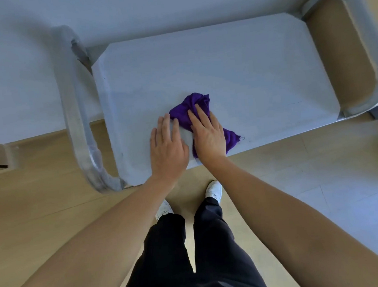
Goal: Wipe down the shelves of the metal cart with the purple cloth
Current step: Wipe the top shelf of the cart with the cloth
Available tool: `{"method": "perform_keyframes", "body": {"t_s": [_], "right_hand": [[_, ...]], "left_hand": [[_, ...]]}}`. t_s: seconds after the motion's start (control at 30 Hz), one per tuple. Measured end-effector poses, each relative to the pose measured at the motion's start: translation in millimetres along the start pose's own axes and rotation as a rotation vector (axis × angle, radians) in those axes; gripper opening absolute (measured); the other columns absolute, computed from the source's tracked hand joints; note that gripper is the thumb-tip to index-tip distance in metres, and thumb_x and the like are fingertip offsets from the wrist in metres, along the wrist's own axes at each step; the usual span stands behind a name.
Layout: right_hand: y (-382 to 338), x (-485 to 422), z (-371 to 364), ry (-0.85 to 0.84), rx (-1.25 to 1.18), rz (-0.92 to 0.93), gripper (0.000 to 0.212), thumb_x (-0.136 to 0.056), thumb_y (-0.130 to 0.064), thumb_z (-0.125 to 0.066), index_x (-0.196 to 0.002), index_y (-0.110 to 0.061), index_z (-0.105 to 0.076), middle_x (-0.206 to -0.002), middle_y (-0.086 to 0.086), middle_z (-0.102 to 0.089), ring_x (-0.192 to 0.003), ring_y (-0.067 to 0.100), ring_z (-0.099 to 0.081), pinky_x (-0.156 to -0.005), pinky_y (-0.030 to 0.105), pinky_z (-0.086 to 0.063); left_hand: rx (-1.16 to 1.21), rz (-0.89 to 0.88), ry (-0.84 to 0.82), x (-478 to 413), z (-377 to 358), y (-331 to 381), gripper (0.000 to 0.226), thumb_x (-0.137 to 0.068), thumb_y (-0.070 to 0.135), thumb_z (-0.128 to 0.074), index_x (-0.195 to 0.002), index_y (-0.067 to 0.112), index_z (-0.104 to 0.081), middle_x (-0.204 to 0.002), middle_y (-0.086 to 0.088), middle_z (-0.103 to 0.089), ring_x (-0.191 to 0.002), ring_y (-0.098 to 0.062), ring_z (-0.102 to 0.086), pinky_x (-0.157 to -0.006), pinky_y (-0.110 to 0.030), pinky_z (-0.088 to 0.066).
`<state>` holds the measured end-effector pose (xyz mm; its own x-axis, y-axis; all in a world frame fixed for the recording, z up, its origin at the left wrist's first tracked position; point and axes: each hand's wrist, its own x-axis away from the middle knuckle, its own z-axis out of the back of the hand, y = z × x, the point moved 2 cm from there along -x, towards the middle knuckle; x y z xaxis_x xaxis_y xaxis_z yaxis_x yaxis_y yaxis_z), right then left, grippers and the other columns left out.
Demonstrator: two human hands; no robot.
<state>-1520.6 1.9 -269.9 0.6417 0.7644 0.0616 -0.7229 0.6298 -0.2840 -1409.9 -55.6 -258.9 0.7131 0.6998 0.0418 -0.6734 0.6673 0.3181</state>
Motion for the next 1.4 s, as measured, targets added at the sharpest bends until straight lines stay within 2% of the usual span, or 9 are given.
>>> {"method": "perform_keyframes", "body": {"t_s": [0.2,0.4,0.57,0.7,0.87,1.0,1.17,1.27,1.4], "right_hand": [[96,-15,24,0.102,0.106,0.005,0.045,-0.096,-0.017,-0.049,-0.141,-0.023,-0.046,-0.151,0.003,-0.04,-0.135,0.033,-0.041,-0.111,0.047,-0.034],[162,-27,40,0.204,0.037,-0.299,0.045,-0.096,-0.018,-0.038,-0.141,-0.016,-0.046,-0.153,0.008,-0.037,-0.135,0.038,-0.039,-0.114,0.046,-0.03],[82,-9,13,0.098,-0.027,0.092,0.051,-0.089,-0.012,-0.043,-0.139,-0.015,-0.047,-0.151,0.007,-0.04,-0.138,0.034,-0.038,-0.116,0.043,-0.028],[102,-19,18,0.112,-0.055,0.202,0.051,-0.087,-0.007,-0.061,-0.136,-0.018,-0.052,-0.147,0.004,-0.047,-0.133,0.032,-0.044,-0.112,0.041,-0.035],[195,-47,45,0.267,-0.064,-0.083,0.041,-0.091,-0.007,-0.052,-0.131,-0.012,-0.059,-0.142,0.009,-0.052,-0.123,0.035,-0.053,-0.104,0.046,-0.043],[183,-49,47,0.314,-0.114,-0.384,0.043,-0.093,-0.011,-0.045,-0.135,-0.014,-0.054,-0.148,0.007,-0.045,-0.131,0.04,-0.044,-0.111,0.048,-0.034],[96,-23,20,0.186,-0.088,-0.005,0.053,-0.085,-0.002,-0.046,-0.137,-0.013,-0.052,-0.149,0.007,-0.044,-0.136,0.036,-0.039,-0.115,0.044,-0.03],[107,-32,22,0.145,-0.095,0.187,0.05,-0.085,0.001,-0.054,-0.134,-0.013,-0.055,-0.145,0.008,-0.049,-0.131,0.036,-0.046,-0.111,0.045,-0.036],[190,-51,44,0.187,-0.056,0.087,0.055,-0.079,0.002,-0.049,-0.132,-0.012,-0.057,-0.143,0.011,-0.05,-0.124,0.035,-0.053,-0.109,0.047,-0.036]], "left_hand": [[0.022,-0.011,-0.036,-18,-32,56,0.054,-0.089,0.019,-0.036,-0.141,0.004,-0.044,-0.153,-0.019,-0.035,-0.143,-0.034,-0.031,-0.114,-0.05,-0.031],[-0.051,0.049,-0.03,-19,-45,71,0.053,-0.09,0.02,-0.032,-0.14,0.006,-0.042,-0.155,-0.019,-0.03,-0.146,-0.036,-0.023,-0.118,-0.052,-0.021],[-0.085,0.059,0.011,-19,-44,75,0.052,-0.088,0.02,-0.035,-0.136,0.004,-0.046,-0.15,-0.019,-0.038,-0.144,-0.036,-0.029,-0.116,-0.053,-0.024],[-0.101,0.064,0.028,-20,-45,75,0.051,-0.088,0.018,-0.036,-0.137,0.003,-0.046,-0.151,-0.02,-0.037,-0.144,-0.037,-0.028,-0.116,-0.053,-0.024],[-0.112,0.072,-0.001,-20,-47,77,0.054,-0.09,0.02,-0.031,-0.141,0.004,-0.041,-0.155,-0.02,-0.031,-0.146,-0.036,-0.023,-0.117,-0.053,-0.021],[-0.124,0.078,-0.013,-20,-47,76,0.054,-0.09,0.021,-0.029,-0.141,0.004,-0.041,-0.155,-0.019,-0.03,-0.147,-0.035,-0.023,-0.118,-0.053,-0.021],[-0.127,0.081,0.01,-23,-46,75,0.054,-0.089,0.02,-0.032,-0.139,0.004,-0.044,-0.153,-0.019,-0.034,-0.145,-0.036,-0.026,-0.117,-0.054,-0.022],[-0.114,0.076,0.006,-25,-46,75,0.054,-0.089,0.02,-0.032,-0.139,0.003,-0.044,-0.153,-0.02,-0.034,-0.146,-0.036,-0.025,-0.117,-0.054,-0.023],[-0.101,0.073,-0.012,-25,-46,75,0.054,-0.09,0.021,-0.031,-0.14,0.004,-0.042,-0.155,-0.019,-0.031,-0.147,-0.036,-0.022,-0.118,-0.053,-0.02]]}}
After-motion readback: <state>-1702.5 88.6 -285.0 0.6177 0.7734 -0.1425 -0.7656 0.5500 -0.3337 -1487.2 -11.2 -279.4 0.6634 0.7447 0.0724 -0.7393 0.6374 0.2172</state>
